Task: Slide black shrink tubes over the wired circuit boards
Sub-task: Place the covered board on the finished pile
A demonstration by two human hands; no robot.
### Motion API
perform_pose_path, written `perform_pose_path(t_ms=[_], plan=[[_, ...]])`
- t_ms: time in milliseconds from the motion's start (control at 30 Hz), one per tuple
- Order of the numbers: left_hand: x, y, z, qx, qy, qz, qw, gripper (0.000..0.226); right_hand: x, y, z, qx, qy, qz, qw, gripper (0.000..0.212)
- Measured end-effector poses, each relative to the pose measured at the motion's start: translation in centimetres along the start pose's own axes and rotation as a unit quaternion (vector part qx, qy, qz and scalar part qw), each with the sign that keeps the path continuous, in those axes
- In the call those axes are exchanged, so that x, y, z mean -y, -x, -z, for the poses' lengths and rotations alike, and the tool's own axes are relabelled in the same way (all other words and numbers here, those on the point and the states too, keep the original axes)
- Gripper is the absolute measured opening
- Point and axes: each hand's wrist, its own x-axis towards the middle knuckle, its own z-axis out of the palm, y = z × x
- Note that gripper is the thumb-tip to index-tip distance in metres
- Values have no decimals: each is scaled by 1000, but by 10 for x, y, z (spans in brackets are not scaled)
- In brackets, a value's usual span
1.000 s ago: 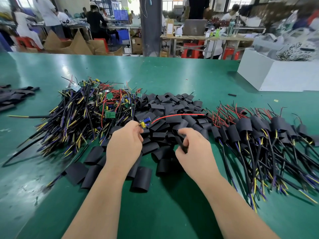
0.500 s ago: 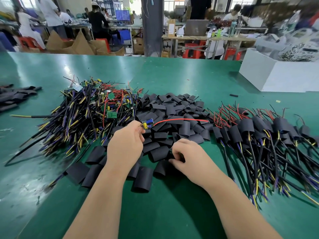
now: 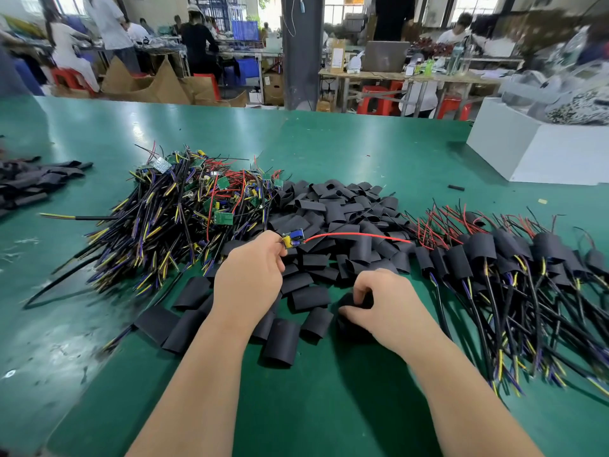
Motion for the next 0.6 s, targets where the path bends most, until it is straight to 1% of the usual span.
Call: perform_pose_path(t_ms=[67,133,167,200,267,300,333,367,400,433,467,500,533,600], plan=[[-1,0,0,6,-1,-2,1000,20,0,-2,1,-2,-20,-3,1000,25],[-1,1,1,11,-3,-4,1000,20,-4,-3,2,-9,-36,2,999,43],[-1,1,2,12,-3,-5,1000,20,-6,-3,4,-20,-42,12,999,49],[-1,1,2,13,1,-8,1000,21,-8,-4,7,-41,-59,22,997,51],[-1,0,3,18,17,-13,1000,24,-10,-5,15,-97,-134,27,986,45],[-1,0,4,25,28,-16,999,25,-12,-6,19,-123,-203,20,971,42],[-1,0,4,34,39,-19,998,27,-15,-7,24,-143,-303,10,942,40],[-1,1,4,45,49,-24,998,27,-19,-8,28,-154,-428,-1,891,37],[0,1,4,54,54,-30,997,27,-23,-9,33,-154,-551,-15,820,33],[0,1,3,63,57,-37,996,27,-27,-9,37,-141,-652,-25,744,29],[0,1,3,70,58,-42,995,28,-30,-9,41,-127,-721,-26,681,24],[0,1,3,76,58,-48,994,28,-33,-8,44,-117,-763,-24,635,17],[0,1,3,80,57,-52,994,29,-33,-9,46,-114,-791,-21,601,15],[-1,1,2,86,53,-55,993,27,-29,-9,47,-124,-818,-21,561,20]])
